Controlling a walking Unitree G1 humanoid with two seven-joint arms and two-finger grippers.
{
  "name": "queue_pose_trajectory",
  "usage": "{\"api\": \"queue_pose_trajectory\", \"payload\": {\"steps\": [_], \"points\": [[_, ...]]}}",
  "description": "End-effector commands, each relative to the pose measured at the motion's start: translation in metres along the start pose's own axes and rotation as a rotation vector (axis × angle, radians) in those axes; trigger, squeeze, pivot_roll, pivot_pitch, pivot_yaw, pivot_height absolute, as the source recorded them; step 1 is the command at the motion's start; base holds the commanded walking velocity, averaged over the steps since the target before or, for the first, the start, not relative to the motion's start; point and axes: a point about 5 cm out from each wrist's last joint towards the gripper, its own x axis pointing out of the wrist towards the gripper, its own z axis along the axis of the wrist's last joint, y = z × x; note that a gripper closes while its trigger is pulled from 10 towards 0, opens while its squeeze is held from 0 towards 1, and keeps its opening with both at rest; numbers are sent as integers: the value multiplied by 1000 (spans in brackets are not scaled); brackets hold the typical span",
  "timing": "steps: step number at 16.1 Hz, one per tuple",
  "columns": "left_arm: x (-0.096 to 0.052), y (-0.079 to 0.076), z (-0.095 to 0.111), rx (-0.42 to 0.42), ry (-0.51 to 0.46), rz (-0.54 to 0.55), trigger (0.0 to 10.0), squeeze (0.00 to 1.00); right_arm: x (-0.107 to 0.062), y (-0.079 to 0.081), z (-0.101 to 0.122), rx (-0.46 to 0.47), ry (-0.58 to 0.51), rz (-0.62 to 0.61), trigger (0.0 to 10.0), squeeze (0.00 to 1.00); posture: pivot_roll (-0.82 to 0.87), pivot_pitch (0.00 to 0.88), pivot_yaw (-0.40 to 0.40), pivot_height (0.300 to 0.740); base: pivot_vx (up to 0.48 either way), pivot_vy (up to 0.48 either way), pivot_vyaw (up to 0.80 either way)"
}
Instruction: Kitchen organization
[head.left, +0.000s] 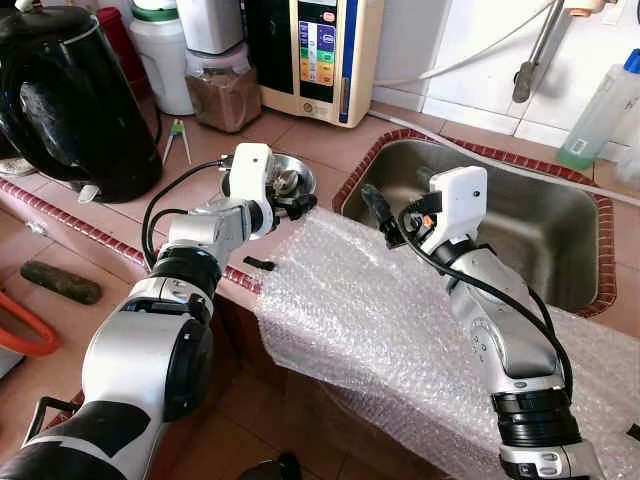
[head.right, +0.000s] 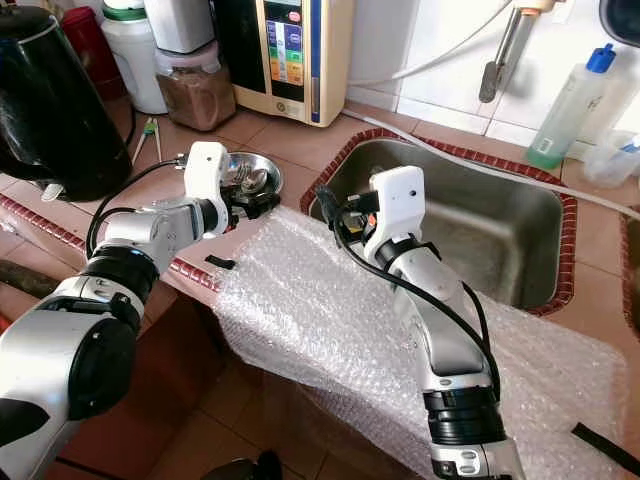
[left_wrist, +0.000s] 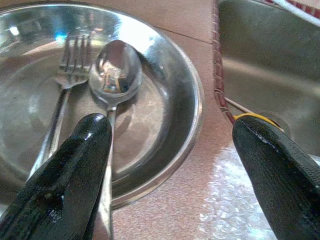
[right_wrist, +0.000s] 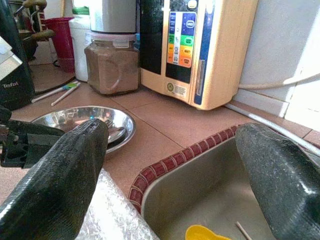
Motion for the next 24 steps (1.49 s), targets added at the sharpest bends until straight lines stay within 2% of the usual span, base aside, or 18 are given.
{"api": "queue_pose_trajectory", "payload": {"steps": [1,3,6,10,11,14,16,19,21,24], "points": [[-3,5,5,25,-18,21,10000,0,3,-2,2,-5,-2,-1,10000,0,-97,47,44,740,0,0,0],[-6,11,10,-14,-54,56,10000,0,3,-2,1,-4,-2,1,10000,0,-97,45,44,740,0,0,0],[-7,10,20,-11,-90,54,10000,0,4,-2,1,-7,-3,3,10000,0,-99,41,41,740,0,0,0],[-6,10,29,-112,-184,101,10000,0,5,-3,2,-8,-6,3,10000,0,-104,41,39,740,0,0,0],[-5,7,30,-110,-196,105,10000,0,5,-1,2,-7,-6,6,10000,0,-107,42,39,740,0,0,0],[0,-2,30,-112,-188,96,10000,0,3,0,1,-6,-2,8,10000,0,-113,49,42,740,0,0,0],[4,-5,21,-121,-164,112,10000,0,1,1,0,-2,2,13,10000,0,-124,55,47,740,0,0,0],[6,-3,8,-128,-108,146,10000,0,-4,5,-3,11,20,56,10000,0,-131,64,48,740,0,0,0],[6,0,2,-119,-87,174,10000,0,-7,12,-8,6,56,131,10000,0,-134,67,49,740,0,0,0],[5,4,-4,-125,-59,192,10000,0,-8,14,-12,5,74,139,10000,0,-133,65,52,740,0,0,0]]}}
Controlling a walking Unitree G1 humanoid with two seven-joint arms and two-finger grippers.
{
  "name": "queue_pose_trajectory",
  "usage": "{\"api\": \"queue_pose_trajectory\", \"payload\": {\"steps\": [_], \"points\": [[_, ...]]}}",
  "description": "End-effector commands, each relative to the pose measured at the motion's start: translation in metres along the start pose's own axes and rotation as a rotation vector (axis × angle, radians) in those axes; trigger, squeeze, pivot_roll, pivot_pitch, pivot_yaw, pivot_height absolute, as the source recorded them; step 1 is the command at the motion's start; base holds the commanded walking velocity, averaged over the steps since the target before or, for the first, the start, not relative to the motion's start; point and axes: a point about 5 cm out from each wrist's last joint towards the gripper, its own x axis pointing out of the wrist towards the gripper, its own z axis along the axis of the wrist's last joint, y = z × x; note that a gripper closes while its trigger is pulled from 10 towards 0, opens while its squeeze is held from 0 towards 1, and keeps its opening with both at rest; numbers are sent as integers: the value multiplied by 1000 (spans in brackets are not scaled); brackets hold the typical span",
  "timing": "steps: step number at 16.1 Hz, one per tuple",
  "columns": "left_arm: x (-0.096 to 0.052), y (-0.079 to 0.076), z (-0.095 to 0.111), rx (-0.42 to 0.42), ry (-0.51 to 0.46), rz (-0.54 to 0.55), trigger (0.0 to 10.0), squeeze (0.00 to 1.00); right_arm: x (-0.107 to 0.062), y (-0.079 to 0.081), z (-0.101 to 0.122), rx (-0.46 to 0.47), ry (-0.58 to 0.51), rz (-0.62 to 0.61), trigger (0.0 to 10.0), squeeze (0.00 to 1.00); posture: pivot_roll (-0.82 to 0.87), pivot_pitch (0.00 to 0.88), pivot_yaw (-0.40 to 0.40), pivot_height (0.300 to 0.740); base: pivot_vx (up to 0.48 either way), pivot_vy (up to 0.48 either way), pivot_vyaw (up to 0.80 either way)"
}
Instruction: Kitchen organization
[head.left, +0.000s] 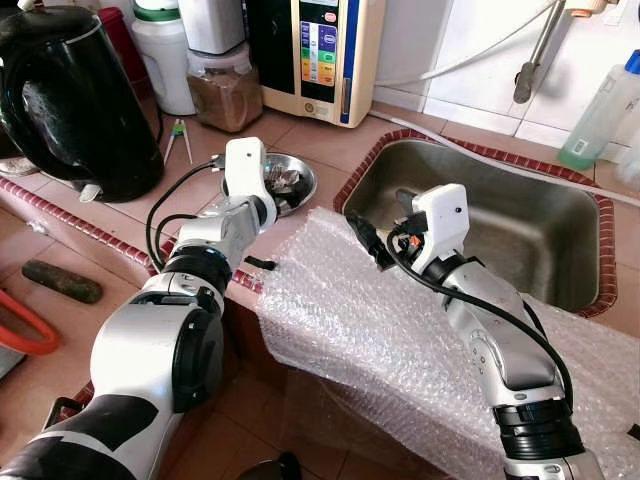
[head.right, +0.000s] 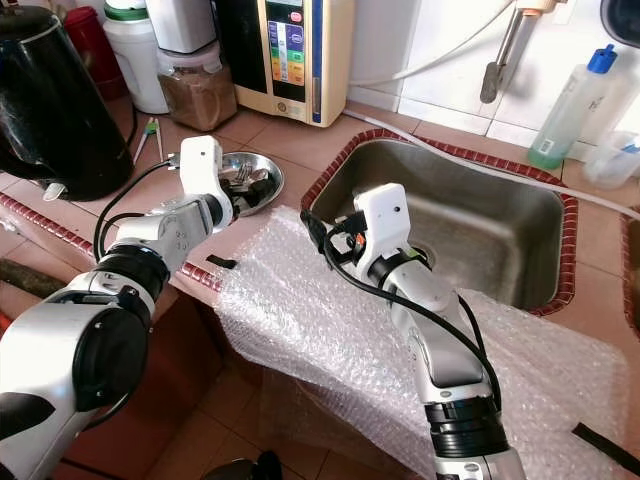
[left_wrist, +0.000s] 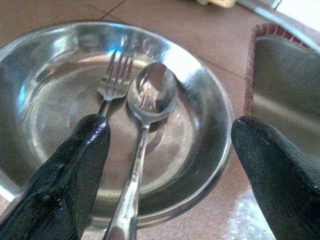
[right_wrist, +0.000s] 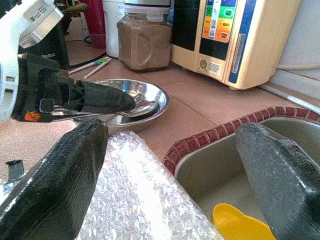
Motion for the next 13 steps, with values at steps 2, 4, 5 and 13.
{"api": "queue_pose_trajectory", "payload": {"steps": [2,4,5,13], "points": [[0,6,-6,17,35,29,10000,0,0,5,3,-4,-6,26,10000,0,-132,64,53,740,0,0,0],[0,4,-7,10,40,17,10000,0,0,7,2,-5,0,33,10000,0,-132,60,54,740,0,0,0],[0,3,-7,3,39,13,10000,0,0,8,2,-5,1,35,10000,0,-133,60,55,740,0,0,0],[0,7,-12,2,51,10,3020,0,1,9,2,-6,-1,34,10000,0,-129,54,57,740,0,0,0]]}}
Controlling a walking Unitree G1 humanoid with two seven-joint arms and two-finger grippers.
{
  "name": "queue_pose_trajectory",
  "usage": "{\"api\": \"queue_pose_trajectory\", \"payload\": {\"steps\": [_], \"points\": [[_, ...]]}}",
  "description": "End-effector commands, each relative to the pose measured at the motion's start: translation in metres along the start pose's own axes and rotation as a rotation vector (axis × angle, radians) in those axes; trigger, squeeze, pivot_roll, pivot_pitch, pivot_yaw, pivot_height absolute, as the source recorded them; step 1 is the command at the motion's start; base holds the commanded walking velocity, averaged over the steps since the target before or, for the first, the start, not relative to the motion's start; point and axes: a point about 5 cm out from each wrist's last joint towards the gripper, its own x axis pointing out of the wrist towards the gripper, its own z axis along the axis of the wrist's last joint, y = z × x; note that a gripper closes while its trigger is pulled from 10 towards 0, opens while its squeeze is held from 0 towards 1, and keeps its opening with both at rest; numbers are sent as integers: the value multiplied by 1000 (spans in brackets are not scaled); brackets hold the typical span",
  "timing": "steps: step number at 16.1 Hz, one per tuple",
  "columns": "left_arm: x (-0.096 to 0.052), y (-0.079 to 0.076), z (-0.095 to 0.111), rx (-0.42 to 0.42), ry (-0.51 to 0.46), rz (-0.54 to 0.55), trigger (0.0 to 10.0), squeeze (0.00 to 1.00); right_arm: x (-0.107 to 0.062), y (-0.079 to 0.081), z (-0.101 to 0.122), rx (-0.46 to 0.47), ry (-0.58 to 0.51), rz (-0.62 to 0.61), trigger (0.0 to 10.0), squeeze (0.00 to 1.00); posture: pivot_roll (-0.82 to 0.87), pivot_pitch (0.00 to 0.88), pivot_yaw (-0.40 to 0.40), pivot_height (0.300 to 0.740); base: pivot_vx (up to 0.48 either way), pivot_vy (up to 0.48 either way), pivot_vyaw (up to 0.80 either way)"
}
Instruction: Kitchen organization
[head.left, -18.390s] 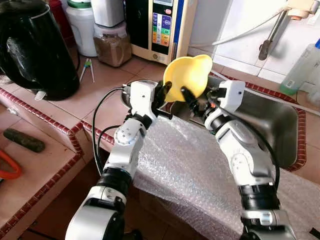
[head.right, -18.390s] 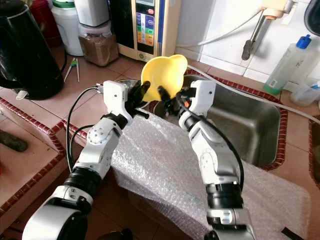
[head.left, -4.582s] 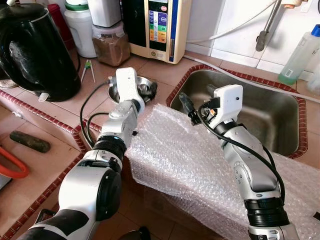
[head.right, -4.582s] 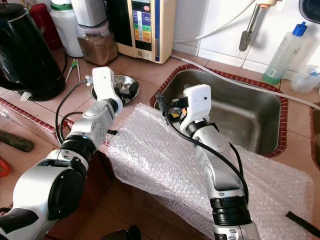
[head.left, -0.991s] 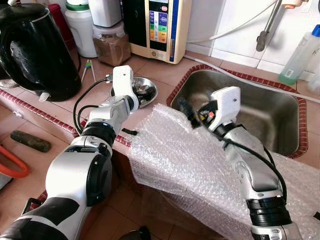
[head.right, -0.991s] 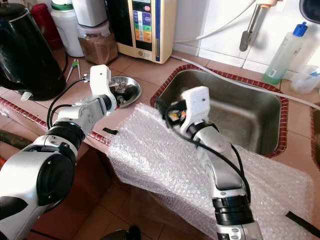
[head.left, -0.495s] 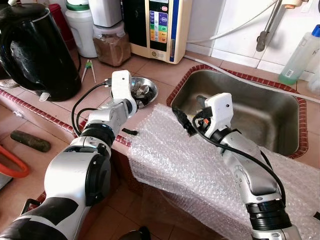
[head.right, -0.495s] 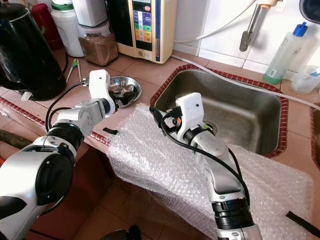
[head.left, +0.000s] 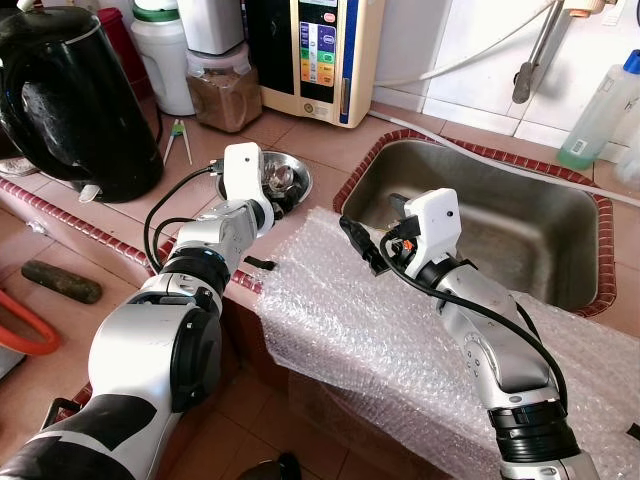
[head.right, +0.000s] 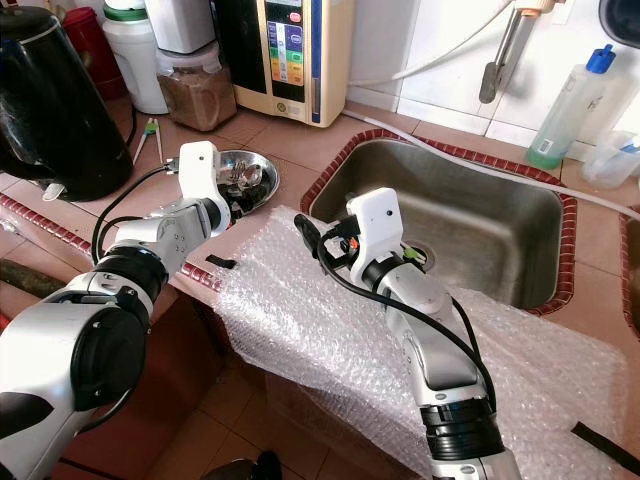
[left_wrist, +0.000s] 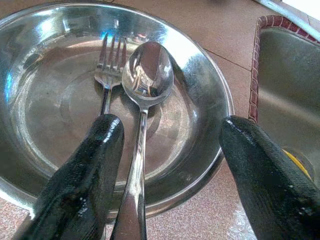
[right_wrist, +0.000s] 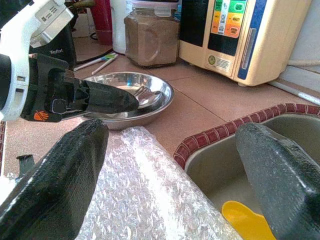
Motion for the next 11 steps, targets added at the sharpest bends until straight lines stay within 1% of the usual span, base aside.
{"api": "queue_pose_trajectory", "payload": {"steps": [1,3,4,5,6,7,8,9,11], "points": [[0,5,-8,6,35,8,2824,0,0,2,5,-12,-14,12,10000,0,-128,52,56,740,0,0,0],[-1,7,-8,9,35,11,2353,0,0,2,5,-11,-15,13,10000,0,-128,52,57,740,0,0,0],[-1,7,-8,12,36,12,2275,0,0,2,5,-11,-15,13,10000,0,-127,51,56,740,0,0,0],[-1,10,-9,17,39,19,1882,0,1,2,5,-12,-15,13,10000,0,-128,51,55,740,0,0,0],[-2,14,-10,23,41,28,2000,0,0,2,5,-12,-15,12,10000,0,-126,51,53,740,0,0,0],[-3,17,-9,24,39,32,1647,0,0,2,5,-12,-15,12,10000,0,-125,51,52,740,0,0,0],[-3,18,-9,24,38,35,0,0,0,2,5,-12,-14,12,10000,0,-124,52,52,740,0,0,0],[-5,26,-8,27,29,48,0,0,1,1,4,-13,-12,12,10000,0,-120,52,49,740,0,0,0],[-6,30,-7,23,15,58,0,0,2,1,4,-13,-11,11,10000,0,-119,53,48,740,0,0,0]]}}
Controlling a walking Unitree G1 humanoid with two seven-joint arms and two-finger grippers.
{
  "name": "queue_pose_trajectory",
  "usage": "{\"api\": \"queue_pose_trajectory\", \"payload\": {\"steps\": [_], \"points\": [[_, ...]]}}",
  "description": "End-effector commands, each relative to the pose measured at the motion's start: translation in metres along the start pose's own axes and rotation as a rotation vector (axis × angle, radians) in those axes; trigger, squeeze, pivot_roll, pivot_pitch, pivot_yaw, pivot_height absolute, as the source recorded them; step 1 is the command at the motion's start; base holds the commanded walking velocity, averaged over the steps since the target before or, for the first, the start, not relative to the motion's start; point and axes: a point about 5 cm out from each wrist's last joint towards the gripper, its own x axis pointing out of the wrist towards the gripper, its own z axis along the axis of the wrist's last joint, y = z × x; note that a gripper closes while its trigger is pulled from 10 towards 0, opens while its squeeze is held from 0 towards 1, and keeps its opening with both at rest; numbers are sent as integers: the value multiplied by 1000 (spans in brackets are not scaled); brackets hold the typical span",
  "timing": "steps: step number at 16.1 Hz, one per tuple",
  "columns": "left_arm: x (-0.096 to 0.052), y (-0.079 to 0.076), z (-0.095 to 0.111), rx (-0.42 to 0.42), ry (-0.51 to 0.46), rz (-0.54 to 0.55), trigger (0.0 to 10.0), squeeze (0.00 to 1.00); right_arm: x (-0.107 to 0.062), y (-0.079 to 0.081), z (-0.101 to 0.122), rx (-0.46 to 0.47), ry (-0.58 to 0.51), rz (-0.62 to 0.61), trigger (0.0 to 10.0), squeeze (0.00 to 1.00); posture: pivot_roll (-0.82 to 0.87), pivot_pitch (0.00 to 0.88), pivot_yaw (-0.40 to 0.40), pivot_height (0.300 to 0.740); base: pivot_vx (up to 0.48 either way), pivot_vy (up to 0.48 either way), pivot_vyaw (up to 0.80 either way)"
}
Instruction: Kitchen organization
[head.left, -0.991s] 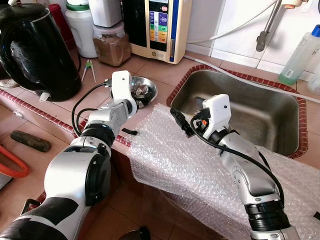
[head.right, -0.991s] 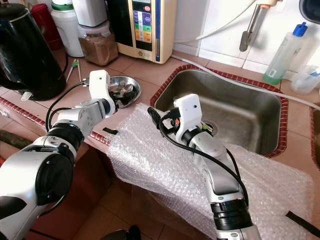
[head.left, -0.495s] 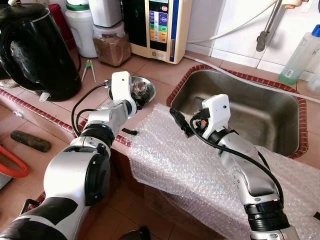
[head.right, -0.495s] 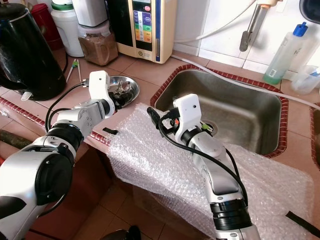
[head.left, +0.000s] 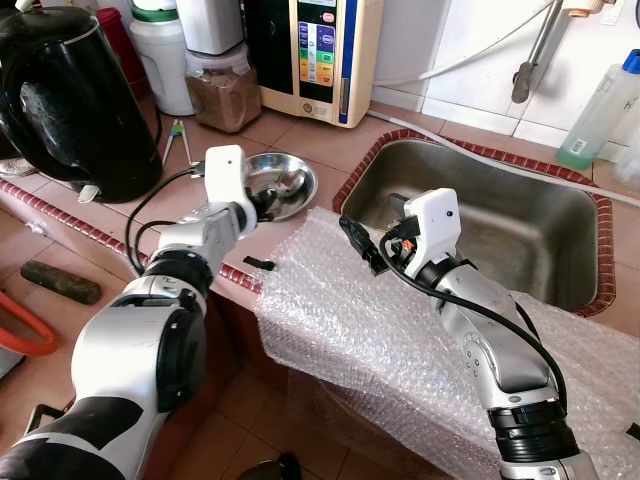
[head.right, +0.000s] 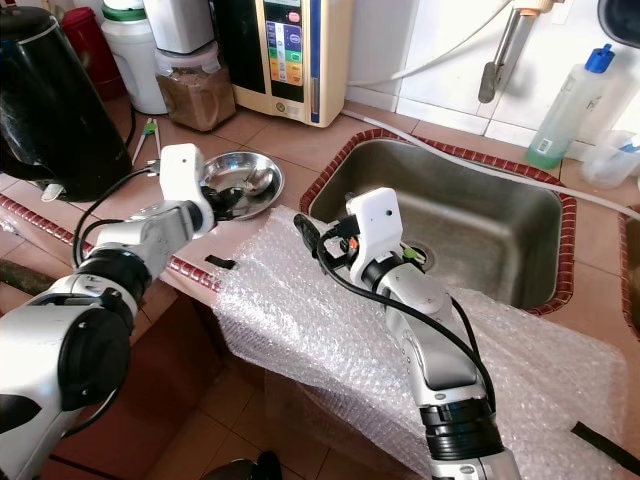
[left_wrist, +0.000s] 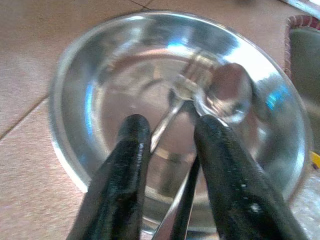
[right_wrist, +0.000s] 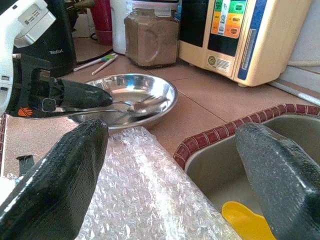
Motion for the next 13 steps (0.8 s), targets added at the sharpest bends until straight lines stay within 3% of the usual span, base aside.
{"api": "queue_pose_trajectory", "payload": {"steps": [1,9,13], "points": [[0,4,-6,4,20,10,0,0,1,1,4,-12,-9,11,10000,0,-119,54,45,740,0,0,0],[-3,13,8,24,-29,21,0,0,2,-2,5,-20,-8,12,10000,0,-119,47,36,740,0,0,0],[-4,-1,30,42,-113,-42,0,0,4,-1,5,-22,-8,17,10000,0,-116,42,34,740,0,0,0]]}}
